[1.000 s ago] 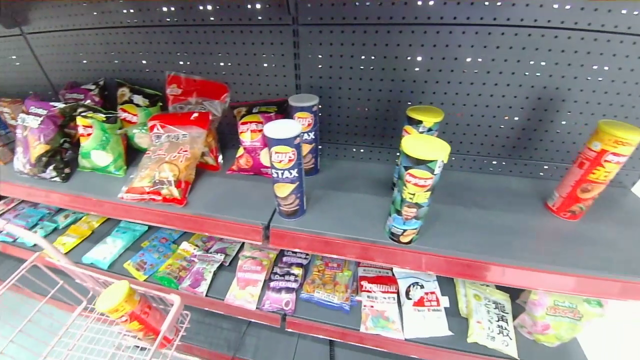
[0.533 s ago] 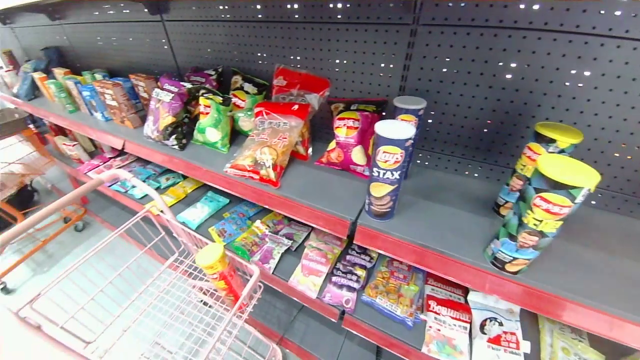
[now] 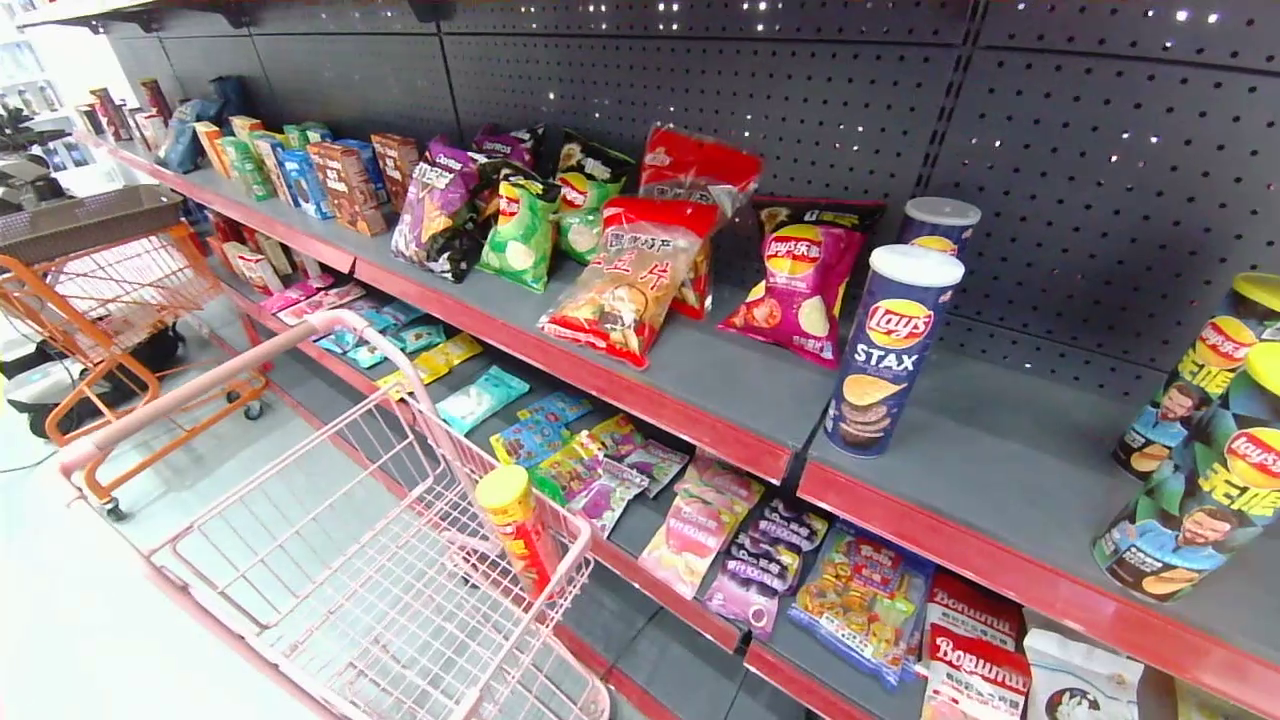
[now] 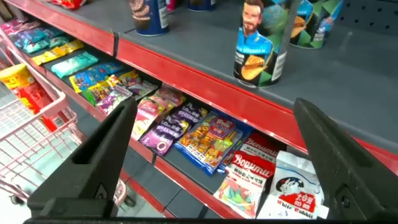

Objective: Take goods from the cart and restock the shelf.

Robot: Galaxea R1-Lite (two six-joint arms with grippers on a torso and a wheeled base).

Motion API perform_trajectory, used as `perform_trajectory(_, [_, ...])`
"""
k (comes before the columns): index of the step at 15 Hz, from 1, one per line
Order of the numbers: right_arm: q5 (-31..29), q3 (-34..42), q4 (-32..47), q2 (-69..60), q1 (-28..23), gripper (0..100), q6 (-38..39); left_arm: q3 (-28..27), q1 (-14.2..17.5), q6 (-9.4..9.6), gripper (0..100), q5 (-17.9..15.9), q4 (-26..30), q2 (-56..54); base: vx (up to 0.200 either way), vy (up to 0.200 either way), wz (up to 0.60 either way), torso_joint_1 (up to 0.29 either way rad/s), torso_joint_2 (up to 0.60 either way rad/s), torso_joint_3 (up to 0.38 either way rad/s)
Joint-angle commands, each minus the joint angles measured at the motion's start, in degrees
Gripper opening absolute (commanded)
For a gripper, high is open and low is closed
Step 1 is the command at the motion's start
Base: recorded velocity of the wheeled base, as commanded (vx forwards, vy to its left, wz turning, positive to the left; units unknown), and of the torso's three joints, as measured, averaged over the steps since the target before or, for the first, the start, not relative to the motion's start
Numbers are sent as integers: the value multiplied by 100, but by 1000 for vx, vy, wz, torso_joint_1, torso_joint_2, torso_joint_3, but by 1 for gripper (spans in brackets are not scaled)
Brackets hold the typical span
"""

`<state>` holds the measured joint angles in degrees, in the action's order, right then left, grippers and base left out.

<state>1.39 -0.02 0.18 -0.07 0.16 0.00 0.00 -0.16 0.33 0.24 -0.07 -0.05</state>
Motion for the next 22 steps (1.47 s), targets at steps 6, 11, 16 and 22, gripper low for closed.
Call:
perform_trajectory(6, [2, 2, -1, 7, 2, 100, 0, 0, -2, 2, 100, -7, -1, 5, 0, 0, 0, -141, 347, 199])
perform_trajectory(11, [-34, 2, -1, 7, 2, 100, 0, 0, -2, 2, 100, -7, 7, 5, 0, 0, 0, -148, 373, 224])
perform_trajectory(16, [-42, 2, -1, 7, -7, 100, 0, 0, -2, 2, 100, -7, -1, 5, 0, 0, 0, -167, 452, 283])
perform_trajectory(22, [-69, 2, -1, 7, 2, 100, -9, 0, -2, 2, 100, -16, 7, 5, 0, 0, 0, -185, 538, 357])
